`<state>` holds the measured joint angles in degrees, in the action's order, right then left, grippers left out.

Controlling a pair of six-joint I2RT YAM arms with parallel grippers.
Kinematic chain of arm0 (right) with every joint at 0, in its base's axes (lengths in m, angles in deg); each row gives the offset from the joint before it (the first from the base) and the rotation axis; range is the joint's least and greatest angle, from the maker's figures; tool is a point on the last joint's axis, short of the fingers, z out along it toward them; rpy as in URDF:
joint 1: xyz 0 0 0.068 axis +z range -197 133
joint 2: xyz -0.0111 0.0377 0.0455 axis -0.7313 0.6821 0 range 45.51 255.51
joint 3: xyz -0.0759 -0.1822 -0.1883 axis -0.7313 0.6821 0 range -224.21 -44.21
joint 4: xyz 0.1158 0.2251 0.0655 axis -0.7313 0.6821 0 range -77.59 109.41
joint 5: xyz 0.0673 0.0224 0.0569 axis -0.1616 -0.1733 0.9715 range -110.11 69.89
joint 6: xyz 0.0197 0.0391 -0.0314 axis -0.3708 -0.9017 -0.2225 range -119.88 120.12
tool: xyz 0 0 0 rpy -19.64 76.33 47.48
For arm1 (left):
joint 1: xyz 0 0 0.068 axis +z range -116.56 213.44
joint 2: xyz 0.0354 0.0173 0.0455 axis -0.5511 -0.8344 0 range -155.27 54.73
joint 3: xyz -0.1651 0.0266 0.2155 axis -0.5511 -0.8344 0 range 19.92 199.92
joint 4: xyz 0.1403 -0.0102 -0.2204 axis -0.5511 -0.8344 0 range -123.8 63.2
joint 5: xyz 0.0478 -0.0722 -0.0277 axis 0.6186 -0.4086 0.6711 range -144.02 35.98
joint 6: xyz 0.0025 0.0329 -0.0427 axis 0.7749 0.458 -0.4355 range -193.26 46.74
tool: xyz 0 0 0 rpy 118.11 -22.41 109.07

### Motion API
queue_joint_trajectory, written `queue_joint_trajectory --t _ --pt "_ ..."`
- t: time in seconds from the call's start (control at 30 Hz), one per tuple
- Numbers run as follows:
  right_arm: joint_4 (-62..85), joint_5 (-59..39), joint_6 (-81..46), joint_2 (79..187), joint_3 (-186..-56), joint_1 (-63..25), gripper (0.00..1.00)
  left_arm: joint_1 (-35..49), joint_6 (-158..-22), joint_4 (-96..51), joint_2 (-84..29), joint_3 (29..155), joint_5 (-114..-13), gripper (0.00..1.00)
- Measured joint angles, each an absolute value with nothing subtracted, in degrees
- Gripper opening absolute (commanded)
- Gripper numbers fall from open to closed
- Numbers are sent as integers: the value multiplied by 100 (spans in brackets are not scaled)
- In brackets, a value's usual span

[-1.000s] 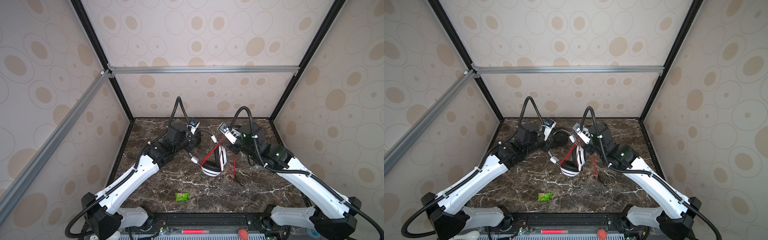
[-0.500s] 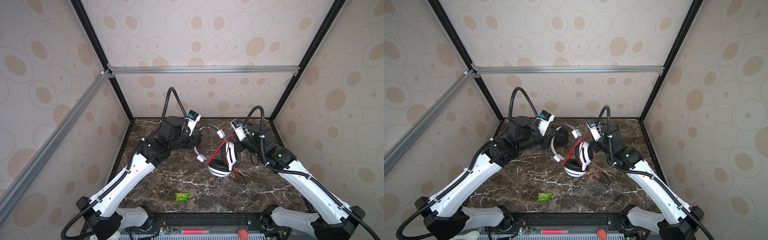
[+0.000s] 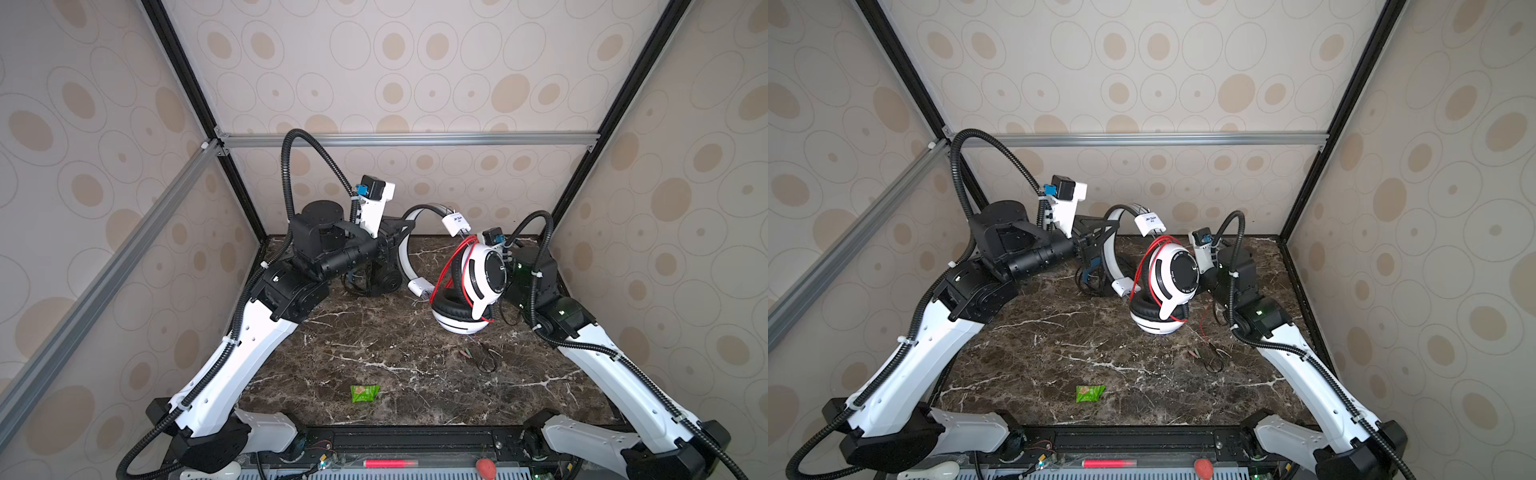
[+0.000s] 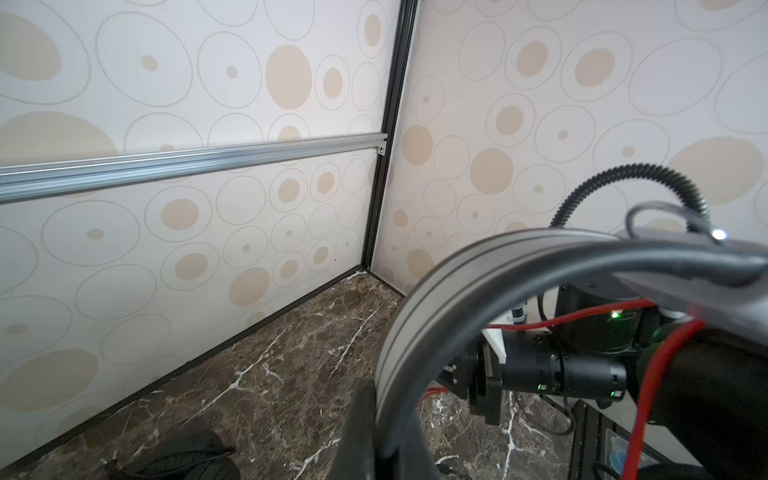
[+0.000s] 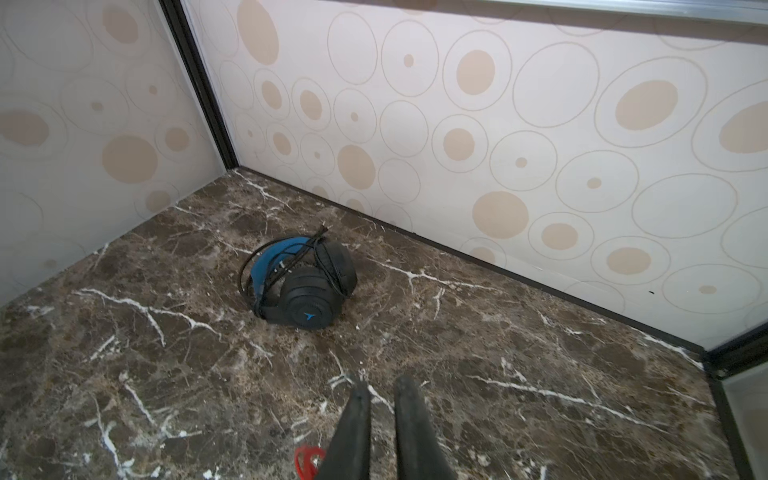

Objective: Wrap the headphones
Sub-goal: 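Raise the white headset high with the left gripper while the right draws cable down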

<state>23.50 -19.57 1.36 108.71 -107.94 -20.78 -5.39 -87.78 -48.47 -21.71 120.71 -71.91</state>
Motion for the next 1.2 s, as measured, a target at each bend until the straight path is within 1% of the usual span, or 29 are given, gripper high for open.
queue_joint_trajectory --t 0.27,0.5,0.7,1.03,1.2 --pt "1581 -1684 -347 10947 -10195 -2108 15 -539 -9220 -4502 -2733 12858 -7406 0" --pt "1120 -1514 -575 11146 -9825 -2111 15 -532 -9456 -4312 -2921 13363 -7510 0" --pt "956 -1448 -745 11157 -9368 -2111 15 -491 -9666 -4060 -2925 13439 -7458 0" --pt "785 -1391 -804 11162 -9060 -2115 14 -366 -10057 -3496 -2925 13437 -7360 0" --pt "768 -1383 -859 11124 -8702 -2122 13 -259 -10223 -3276 -2925 13437 -7163 0"
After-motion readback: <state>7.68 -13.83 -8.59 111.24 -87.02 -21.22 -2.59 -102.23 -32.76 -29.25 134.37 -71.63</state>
